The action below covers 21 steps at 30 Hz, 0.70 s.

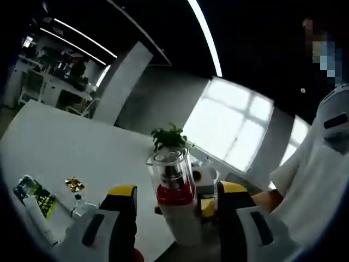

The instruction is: Arrange the skincare products in the storage area until every visible bottle or jar stands upright without overlapping.

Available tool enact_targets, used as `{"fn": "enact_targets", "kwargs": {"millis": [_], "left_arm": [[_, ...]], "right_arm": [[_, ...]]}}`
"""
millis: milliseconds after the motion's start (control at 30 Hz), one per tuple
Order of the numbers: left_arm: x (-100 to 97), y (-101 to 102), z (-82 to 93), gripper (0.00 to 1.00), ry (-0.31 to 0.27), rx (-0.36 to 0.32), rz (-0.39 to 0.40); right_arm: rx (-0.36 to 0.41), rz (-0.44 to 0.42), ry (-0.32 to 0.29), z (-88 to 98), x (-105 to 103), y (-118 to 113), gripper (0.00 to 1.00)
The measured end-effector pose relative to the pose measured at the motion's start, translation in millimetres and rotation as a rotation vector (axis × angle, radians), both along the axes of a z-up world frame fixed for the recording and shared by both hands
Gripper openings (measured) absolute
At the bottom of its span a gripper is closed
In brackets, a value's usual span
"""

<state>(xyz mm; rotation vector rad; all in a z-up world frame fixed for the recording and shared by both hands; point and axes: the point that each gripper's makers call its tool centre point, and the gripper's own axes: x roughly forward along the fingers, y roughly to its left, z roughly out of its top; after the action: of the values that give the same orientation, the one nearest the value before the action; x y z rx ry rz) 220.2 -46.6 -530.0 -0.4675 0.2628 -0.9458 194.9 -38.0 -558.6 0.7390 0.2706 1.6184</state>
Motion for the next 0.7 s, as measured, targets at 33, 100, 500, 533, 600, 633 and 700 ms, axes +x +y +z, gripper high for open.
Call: {"fn": "enact_targets", "kwargs": {"millis": [33,100,500,533,600,633,700], "left_arm": [[-0.9,-2.4,1.0,0.47,-0.01,0.013,-0.005],[-3.3,-7.3,2.2,0.4,-0.036,0.052,-0.016],[10.2,-7.1,12.8,0.29,-0.032,0.143,0.075],[12.1,-7.5,14.4,0.29,-0.025,0.139,0.09],[16.3,-9.9,17.6,0.28,-0.017,0.141,0.118],[18.9,-10.4,18.1,0.27,-0.007,0.142,0.128],[21.9,-16.2,20.2,0.27,-0.009,0.17,0.151]], "right_arm": [[0.002,0.003,-0.002,1.4,-1.5,0.6,0.28],[0.007,0.007,-0.007,4.4,-4.1,1.7,0.28],[-0.183,-0.156,-0.041,11.8,14.4,5.6,0.33],[-0.211,-0.194,-0.057,12.7,17.5,5.3,0.34],[-0.296,-0.273,-0.13,15.2,23.0,5.6,0.35],[-0.346,-0.303,-0.17,15.0,24.8,6.0,0.36],[-0.502,-0.357,-0.304,9.8,27.3,7.1,0.35]]}}
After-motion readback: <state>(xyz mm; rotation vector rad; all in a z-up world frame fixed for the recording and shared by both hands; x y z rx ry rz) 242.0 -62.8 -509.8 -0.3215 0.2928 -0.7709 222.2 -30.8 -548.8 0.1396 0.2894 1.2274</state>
